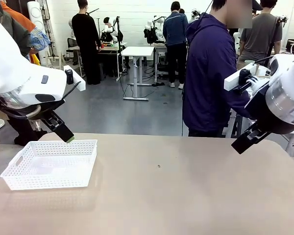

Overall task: Clean and organize the cups into the basket.
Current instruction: Pick up the Organizing basket and move it to the center of the table, then pick up the Reusable plastic cup from the right side of the table and place it inside the Organizing basket.

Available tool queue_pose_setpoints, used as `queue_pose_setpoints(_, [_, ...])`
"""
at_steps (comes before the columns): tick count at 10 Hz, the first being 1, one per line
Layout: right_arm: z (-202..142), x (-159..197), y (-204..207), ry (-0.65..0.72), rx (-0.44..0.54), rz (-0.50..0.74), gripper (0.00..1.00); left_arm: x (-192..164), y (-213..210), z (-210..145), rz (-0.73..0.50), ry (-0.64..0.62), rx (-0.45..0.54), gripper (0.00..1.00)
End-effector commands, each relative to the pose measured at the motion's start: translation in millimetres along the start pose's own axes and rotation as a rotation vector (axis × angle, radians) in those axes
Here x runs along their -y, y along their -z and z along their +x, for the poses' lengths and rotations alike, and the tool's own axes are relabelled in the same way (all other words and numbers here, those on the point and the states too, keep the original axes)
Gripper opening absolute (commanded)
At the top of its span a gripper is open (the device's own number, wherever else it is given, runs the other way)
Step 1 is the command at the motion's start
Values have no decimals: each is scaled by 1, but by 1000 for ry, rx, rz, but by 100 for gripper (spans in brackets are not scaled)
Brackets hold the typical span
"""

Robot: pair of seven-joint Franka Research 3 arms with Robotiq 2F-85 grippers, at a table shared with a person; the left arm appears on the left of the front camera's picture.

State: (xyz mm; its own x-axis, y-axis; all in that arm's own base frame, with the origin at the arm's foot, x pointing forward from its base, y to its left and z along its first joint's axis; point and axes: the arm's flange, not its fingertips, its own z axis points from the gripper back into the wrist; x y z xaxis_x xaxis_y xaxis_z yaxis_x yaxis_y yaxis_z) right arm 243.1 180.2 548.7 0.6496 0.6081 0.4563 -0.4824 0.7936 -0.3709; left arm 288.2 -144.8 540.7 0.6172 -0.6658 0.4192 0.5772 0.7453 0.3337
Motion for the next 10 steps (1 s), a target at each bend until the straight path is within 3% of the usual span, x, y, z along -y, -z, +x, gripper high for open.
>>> queue_pose_setpoints(1, [6,5,14,-2,3,0,100,0,7,1,-16,0,-9,100])
queue_pose_setpoints(2, [0,0,0,0,0,0,100,0,0,0,0,0,0,100])
queue_pose_setpoints(4, [-6,70,23,143,112,806,100,-71,13,-5,-794,-281,85,100])
queue_pose_setpoints(5, [-17,109,39,231,186,1139,100,-103,19,-10,-1104,-403,117,100])
queue_pose_setpoints(6, [-36,162,58,371,330,1391,100,-138,27,-17,-1364,-538,175,100])
queue_pose_setpoints(7, [-60,199,75,496,430,1463,100,-166,35,-28,-1458,-633,210,100])
queue_pose_setpoints(8, [-87,228,92,619,515,1540,100,-190,43,-44,-1474,-738,268,100])
queue_pose_setpoints(10, [-144,267,111,799,588,1625,100,-230,54,-83,-1415,-911,353,100])
